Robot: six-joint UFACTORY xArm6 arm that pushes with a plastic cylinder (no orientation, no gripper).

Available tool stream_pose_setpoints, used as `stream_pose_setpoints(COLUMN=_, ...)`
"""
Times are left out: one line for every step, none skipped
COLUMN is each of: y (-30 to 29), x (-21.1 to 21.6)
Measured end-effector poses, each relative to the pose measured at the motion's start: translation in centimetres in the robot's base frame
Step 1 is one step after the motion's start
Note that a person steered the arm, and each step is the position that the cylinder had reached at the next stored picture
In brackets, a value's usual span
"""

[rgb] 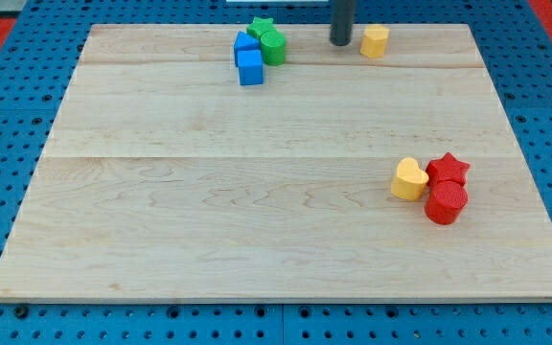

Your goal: Slide the arm to the bottom center of the board

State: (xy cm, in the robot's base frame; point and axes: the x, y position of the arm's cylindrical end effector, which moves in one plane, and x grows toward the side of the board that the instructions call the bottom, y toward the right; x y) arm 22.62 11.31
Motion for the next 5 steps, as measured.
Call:
stream_pose_setpoints(y=0.4, x=2.9)
stream_pose_setpoints(y=-1.9, x=8.4)
stream_pose_setpoints(y=-1.4, x=16.0)
stream_pose_setpoints(y=-2.1, x=18.5)
stream_pose_setpoints(y=-7.6, x=22.7)
